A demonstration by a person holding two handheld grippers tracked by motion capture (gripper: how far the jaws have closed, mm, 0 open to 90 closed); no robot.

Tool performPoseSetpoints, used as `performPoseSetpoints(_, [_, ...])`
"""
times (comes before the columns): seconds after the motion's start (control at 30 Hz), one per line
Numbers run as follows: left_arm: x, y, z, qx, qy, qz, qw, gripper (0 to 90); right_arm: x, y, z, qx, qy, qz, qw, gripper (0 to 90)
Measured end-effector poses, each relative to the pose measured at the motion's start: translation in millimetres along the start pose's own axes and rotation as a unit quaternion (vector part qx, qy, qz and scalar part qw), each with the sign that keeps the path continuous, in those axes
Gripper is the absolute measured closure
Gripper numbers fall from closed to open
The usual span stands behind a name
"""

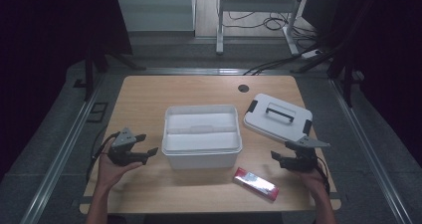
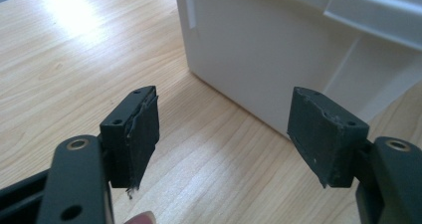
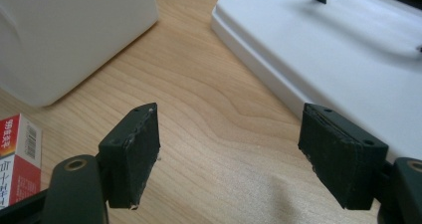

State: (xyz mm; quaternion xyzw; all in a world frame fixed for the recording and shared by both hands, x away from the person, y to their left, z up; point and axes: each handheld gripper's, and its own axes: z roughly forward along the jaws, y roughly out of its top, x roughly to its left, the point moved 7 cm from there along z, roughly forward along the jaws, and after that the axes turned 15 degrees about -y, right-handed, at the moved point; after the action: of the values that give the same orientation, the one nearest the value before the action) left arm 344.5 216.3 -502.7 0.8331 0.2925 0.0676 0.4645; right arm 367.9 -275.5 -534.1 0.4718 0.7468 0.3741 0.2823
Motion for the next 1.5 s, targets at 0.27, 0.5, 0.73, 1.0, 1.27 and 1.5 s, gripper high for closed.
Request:
performPoseSetpoints(0.27, [-1.9,7.1,-7.1,0.011,0.005,0.005,0.9999,29.2,2.2,-0.6,0.9,0.005,0.014,-0.004,0.9999,24.2])
performPoseSetpoints(0.5, [-3.9,23.2,-17.9,0.002,0.003,0.023,0.9997,30.5,-1.2,5.2,-3.7,-0.006,0.028,0.01,0.9995,24.7])
performPoseSetpoints(0.73, [-8.1,47.4,-28.7,0.012,-0.026,0.045,0.9986,30.3,0.3,5.5,-6.7,-0.008,0.03,0.006,0.9995,24.9])
performPoseSetpoints(1.0, [-9.4,77.1,-34.6,0.025,-0.039,0.072,0.9963,29.5,1.8,3.0,-7.0,-0.007,0.033,0.004,0.9994,25.2])
performPoseSetpoints(1.27, [-11.1,91.4,-32.1,0.061,-0.047,0.09,0.9929,31.7,1.8,0.7,-4.4,0.0,0.033,0.002,0.9994,25.3])
performPoseSetpoints(1.5, [-11.1,107.5,-29.9,0.095,-0.051,0.118,0.9871,33.4,2.4,-1.5,-2.0,0.008,0.032,-0.003,0.9994,25.5])
